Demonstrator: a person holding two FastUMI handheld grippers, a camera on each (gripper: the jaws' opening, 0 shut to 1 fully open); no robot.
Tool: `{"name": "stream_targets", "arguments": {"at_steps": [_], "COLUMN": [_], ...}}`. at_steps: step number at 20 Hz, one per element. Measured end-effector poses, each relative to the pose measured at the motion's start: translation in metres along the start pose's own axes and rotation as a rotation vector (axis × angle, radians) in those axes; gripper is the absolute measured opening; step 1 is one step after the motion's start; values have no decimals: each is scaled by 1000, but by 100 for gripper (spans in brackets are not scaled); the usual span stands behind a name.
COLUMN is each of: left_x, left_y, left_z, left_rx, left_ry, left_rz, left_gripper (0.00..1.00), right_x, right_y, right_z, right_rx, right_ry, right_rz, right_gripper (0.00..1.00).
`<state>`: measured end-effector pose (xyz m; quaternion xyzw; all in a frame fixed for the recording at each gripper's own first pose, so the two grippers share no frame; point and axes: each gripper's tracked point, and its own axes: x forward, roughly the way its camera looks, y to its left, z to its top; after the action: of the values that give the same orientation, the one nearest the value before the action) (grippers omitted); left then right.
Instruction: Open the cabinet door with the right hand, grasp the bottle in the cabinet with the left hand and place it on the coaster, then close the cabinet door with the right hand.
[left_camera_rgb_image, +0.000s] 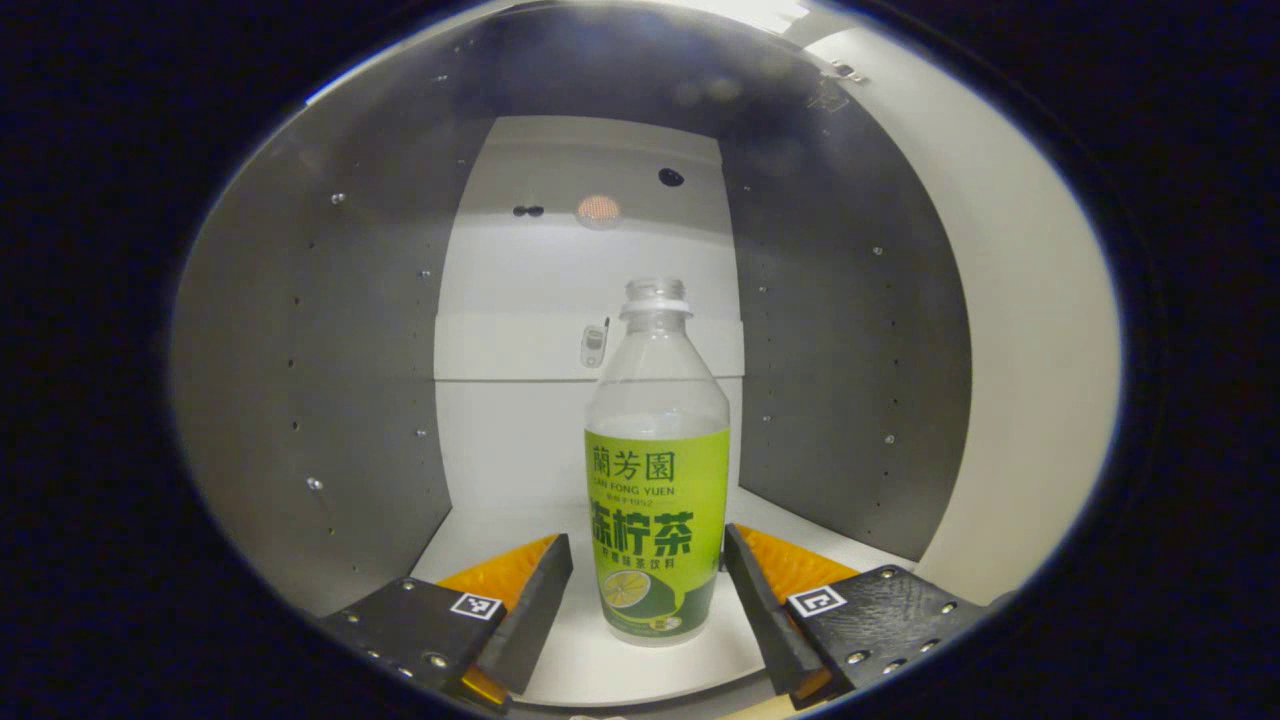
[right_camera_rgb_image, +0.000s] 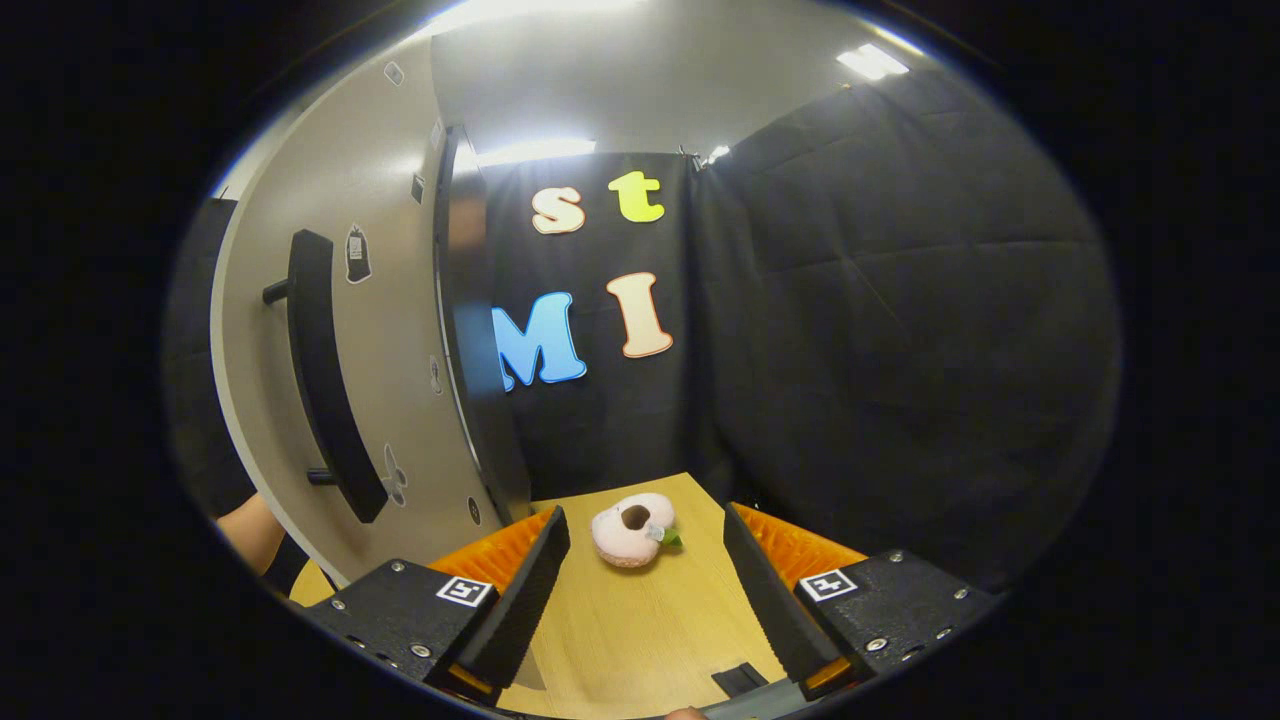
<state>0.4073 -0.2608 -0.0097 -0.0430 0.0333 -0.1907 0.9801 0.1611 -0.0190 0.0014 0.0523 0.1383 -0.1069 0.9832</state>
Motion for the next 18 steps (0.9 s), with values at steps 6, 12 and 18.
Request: {"name": "stream_targets", "arguments": {"at_steps": [6, 12, 18], "left_x": [-9, -49, -112], "left_y": [-1, 7, 23], "left_z": [15, 37, 46], "left_rx": [7, -3, 9], "left_ry": [-31, -73, -121], "left_rz": [14, 41, 105], "left_gripper": [66, 63, 63], "right_x": [-1, -5, -2], "right_y": [-2, -3, 5], "right_z": [-5, -2, -4], "right_rx": [-9, -18, -40], "right_ry": [7, -13, -17], "right_rz": [14, 53, 128], "right_gripper": [95, 96, 96]}}
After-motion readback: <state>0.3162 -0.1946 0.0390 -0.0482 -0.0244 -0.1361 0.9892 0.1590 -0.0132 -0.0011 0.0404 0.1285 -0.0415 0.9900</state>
